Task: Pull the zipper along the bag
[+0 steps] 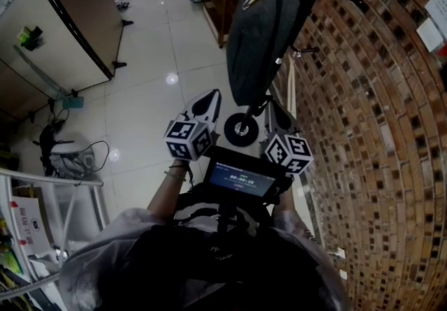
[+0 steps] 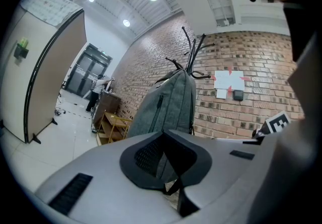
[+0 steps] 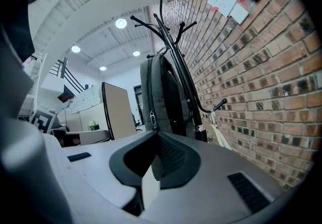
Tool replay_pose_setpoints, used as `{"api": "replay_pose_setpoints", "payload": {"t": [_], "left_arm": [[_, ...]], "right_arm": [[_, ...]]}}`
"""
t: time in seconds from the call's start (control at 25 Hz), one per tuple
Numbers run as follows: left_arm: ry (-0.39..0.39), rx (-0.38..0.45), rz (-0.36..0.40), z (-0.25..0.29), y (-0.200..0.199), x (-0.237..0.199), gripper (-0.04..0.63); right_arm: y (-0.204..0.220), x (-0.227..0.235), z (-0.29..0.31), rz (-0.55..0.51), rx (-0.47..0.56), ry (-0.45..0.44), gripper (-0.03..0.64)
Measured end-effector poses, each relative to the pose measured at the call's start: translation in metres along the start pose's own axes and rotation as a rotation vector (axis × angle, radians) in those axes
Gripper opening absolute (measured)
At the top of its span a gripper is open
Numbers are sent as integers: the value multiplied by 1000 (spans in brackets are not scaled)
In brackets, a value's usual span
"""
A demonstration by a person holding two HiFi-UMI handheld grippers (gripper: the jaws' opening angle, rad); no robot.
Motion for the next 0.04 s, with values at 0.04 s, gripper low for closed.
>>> {"api": "replay_pose_setpoints", "payload": {"t": [0.04], "left_arm": [[-1, -1, -2, 0, 0, 0, 8]], "right_arm": [[0, 0, 0, 0, 1, -1, 9]]}}
Point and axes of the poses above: the fingertips, and each gripper's own axes: z forward along the fingers, x to its right, y out of its underside, the point moved 7 cm from there along -z, backward along the fingers, and after that the axes turned 15 degrees about -z, right-handed, at the moved point
